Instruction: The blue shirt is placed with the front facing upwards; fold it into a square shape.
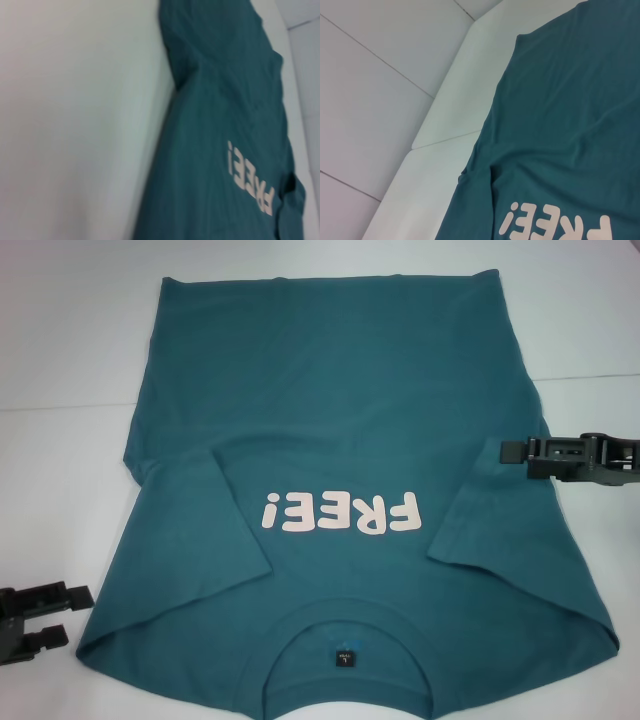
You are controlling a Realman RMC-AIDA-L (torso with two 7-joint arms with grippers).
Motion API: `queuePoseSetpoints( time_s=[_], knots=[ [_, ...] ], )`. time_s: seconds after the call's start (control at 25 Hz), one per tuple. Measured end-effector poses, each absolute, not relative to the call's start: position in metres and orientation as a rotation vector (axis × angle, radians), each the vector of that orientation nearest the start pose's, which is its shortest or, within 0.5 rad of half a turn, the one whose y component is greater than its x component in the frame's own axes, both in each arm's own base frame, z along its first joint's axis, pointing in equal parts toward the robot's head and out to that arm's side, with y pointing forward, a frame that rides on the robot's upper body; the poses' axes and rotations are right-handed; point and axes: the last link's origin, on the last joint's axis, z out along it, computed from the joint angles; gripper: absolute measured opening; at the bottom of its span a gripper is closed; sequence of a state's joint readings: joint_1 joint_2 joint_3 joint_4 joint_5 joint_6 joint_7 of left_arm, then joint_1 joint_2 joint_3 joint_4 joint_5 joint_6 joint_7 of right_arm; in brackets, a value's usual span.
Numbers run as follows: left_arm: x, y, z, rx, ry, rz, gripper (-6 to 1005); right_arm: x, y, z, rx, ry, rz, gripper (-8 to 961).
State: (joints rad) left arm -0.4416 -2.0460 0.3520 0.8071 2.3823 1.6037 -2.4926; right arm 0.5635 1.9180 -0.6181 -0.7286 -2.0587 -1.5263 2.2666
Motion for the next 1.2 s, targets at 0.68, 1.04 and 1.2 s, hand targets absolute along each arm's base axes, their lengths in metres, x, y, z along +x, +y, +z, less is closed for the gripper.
queuePoseSetpoints(
  time_s=[0.68, 1.04, 1.2],
  knots=[
    [-0.353, 0.3, 0.045, 2.13, 2.576, 0.733, 765, 0.284, 0.366, 0.086, -2.26, 1.617, 0.72, 945],
    [-0.354, 0.302, 0.042, 2.224, 2.538, 0.706, 765, 0.283, 0.366, 0.085, -2.263, 1.613, 0.72, 944],
    [-0.354, 0.302, 0.041, 2.232, 2.533, 0.698, 766, 0.283, 0.366, 0.085, -2.263, 1.613, 0.721, 944]
  ],
)
